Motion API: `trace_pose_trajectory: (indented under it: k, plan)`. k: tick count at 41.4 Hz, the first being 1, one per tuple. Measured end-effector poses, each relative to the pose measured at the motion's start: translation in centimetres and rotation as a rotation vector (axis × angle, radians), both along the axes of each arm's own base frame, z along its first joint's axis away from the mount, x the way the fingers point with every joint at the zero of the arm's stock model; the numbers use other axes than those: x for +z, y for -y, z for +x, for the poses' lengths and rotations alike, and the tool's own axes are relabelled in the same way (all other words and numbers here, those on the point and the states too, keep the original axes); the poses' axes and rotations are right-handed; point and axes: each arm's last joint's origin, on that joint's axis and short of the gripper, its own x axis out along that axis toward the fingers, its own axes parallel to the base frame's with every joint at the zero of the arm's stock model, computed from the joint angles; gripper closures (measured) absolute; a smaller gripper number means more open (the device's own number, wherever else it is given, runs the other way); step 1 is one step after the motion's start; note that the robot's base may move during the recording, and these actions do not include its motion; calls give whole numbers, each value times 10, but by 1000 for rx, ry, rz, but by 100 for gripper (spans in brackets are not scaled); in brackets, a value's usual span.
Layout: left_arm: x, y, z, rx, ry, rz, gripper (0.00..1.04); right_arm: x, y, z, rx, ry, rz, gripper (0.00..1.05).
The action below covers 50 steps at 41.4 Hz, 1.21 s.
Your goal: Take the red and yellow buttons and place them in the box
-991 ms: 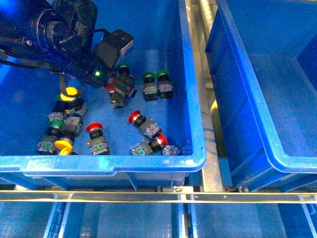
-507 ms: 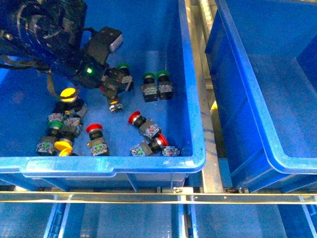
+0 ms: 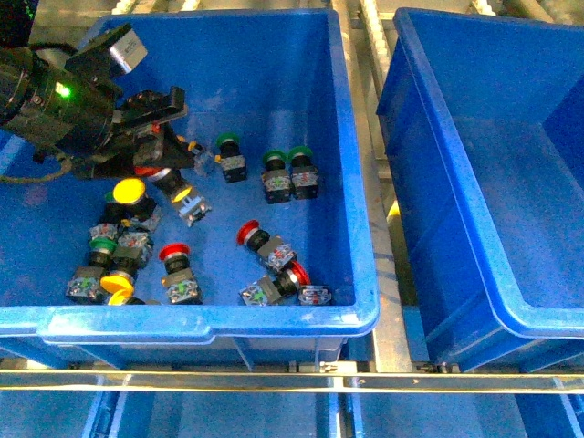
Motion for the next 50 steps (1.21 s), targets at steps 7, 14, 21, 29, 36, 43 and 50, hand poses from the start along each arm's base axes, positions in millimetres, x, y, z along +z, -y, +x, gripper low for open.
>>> trace_pose_trajectory:
  k: [7,14,21,29,36,43,50]
  plan:
    - [2,4,-20,-3,-135,-120,71,0,0,0,0,0,0,7]
    - [15,18,-43,-53,-201,-224,71,0,0,0,0,0,0,7]
    - [29,38,-59,-110,-232,-308,71,0,0,0,0,0,0,7]
    - [38,58,-63,-122,-252,-396,71,0,0,0,0,0,0,7]
    - [45,75,-64,-107,-290,-477,71,0,0,0,0,0,0,7]
    - [54,91,-65,-108,-327,-523,71,0,0,0,0,0,0,7]
    - [60,117,-67,-141,-344,-578,71,0,0,0,0,0,0,7]
